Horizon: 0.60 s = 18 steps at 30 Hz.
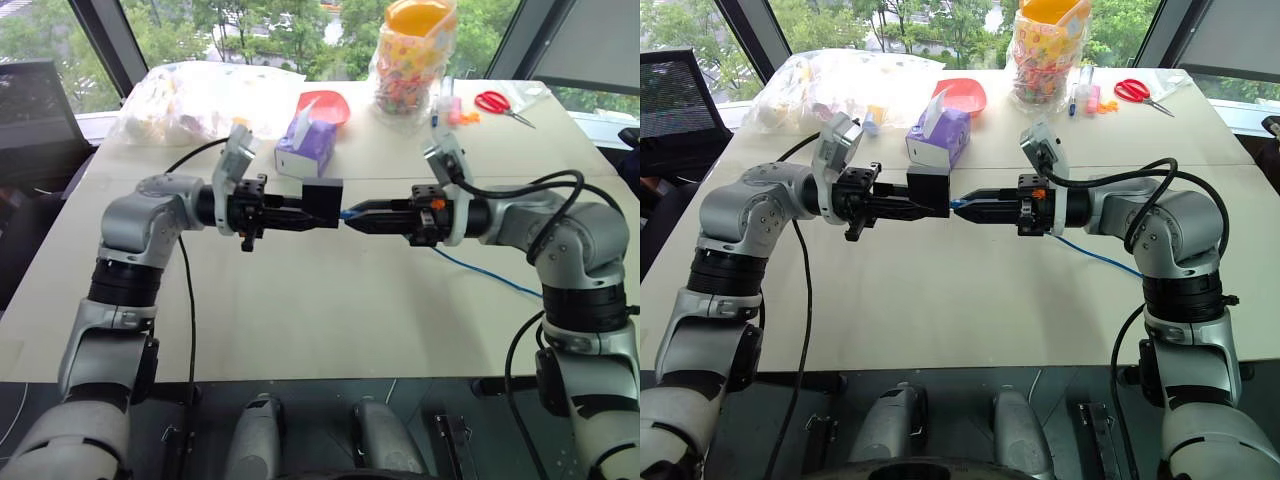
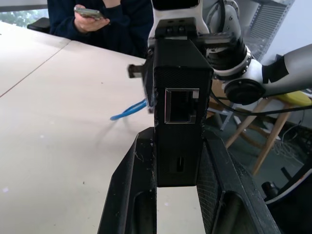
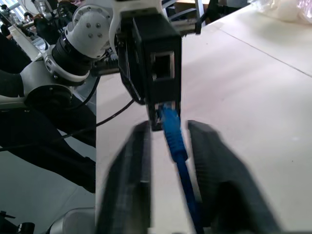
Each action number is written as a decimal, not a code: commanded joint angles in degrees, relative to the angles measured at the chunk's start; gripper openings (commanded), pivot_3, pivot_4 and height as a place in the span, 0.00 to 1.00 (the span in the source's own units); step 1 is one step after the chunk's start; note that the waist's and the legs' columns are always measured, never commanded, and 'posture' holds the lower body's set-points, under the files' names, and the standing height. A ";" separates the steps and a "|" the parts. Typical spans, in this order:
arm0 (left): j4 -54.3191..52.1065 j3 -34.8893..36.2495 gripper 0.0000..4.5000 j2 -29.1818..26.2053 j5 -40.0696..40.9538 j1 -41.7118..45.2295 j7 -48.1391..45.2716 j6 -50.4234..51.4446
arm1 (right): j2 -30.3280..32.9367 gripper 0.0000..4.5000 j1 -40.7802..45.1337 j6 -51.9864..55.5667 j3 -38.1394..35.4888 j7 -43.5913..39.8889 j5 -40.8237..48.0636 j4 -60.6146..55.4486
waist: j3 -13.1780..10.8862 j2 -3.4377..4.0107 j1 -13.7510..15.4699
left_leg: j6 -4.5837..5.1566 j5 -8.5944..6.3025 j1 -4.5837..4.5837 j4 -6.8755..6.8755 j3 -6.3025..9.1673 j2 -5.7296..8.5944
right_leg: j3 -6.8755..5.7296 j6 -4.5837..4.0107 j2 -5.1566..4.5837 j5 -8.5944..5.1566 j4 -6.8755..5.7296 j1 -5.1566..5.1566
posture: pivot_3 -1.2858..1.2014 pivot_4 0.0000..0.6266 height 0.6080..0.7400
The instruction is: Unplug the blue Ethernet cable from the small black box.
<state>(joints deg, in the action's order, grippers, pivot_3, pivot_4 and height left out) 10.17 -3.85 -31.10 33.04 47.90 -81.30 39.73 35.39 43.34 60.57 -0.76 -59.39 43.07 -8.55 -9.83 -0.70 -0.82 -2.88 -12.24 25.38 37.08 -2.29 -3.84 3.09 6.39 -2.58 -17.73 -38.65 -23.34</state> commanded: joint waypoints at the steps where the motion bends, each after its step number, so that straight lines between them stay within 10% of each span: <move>1: -1.56 -0.16 0.11 -0.67 0.18 0.54 -0.61 -0.67 | 0.54 0.15 1.45 -0.91 -0.72 -0.02 0.72 -0.12 | 0.00 0.00 0.00 | 0.00 0.00 0.00 0.00 0.00 0.00 | 0.00 0.00 0.00 0.00 0.00 0.00 | 0.52 0.24 0.96; 18: -1.30 -0.17 0.11 -0.33 -0.07 0.57 0.10 -1.06 | 0.76 0.20 1.48 -1.42 0.51 -0.18 0.27 -0.97 | 0.00 0.00 0.01 | 0.00 0.00 0.00 0.00 0.00 0.00 | 0.00 0.00 0.00 0.00 0.00 0.00 | 0.52 0.24 0.96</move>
<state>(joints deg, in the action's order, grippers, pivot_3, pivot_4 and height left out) 10.17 -3.87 -31.25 32.97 47.90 -81.11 39.48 35.54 43.35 60.26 -0.05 -59.44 43.01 -8.28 -9.83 -0.70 -0.81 -2.88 -12.24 25.39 37.08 -2.29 -3.84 3.09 6.39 -2.58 -17.73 -38.65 -23.34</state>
